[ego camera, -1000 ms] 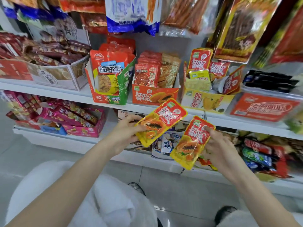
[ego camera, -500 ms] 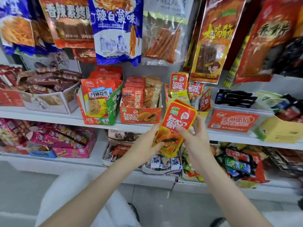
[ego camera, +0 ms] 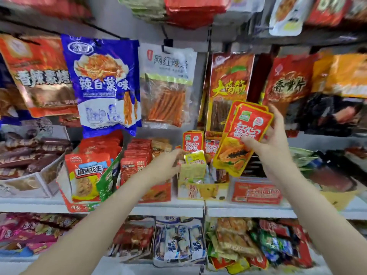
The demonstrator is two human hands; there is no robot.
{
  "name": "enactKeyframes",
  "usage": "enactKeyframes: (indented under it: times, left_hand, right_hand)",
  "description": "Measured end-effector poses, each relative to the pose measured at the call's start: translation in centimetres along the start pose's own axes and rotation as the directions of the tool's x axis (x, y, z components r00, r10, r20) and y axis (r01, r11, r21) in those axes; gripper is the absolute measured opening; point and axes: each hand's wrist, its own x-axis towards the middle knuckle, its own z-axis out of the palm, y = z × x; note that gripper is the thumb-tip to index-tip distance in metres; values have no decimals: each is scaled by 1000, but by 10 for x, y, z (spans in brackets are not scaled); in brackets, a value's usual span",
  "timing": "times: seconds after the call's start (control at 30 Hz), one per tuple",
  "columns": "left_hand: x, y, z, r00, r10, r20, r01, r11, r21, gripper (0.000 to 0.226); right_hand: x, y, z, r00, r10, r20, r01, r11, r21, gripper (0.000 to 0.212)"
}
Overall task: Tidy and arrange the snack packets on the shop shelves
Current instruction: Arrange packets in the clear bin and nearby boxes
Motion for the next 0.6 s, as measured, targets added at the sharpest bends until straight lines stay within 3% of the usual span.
enactKeyframes:
  times: [0.13, 0.3, 0.47, 0.6]
  left_hand:
    - [44, -2, 7, 985, -16, 171, -23, 975, 222, 53]
    - [79, 2, 29, 902, -150, 404, 16, 948, 317, 66]
    - [94, -1, 46, 883, -270, 384, 181, 950, 253, 104]
    - [95, 4, 52, 916, -300, 267, 285, 954, 98, 108]
  right_hand:
    - [29, 22, 22, 997, 65, 45, -66, 998, 22, 71]
    - [50, 42, 38, 988, 125, 87, -126, 992, 9, 62]
    - [62, 49, 26, 993, 40, -109, -52, 993, -110, 52]
    - [61, 43, 26, 985, 28, -170, -21, 999, 39, 44]
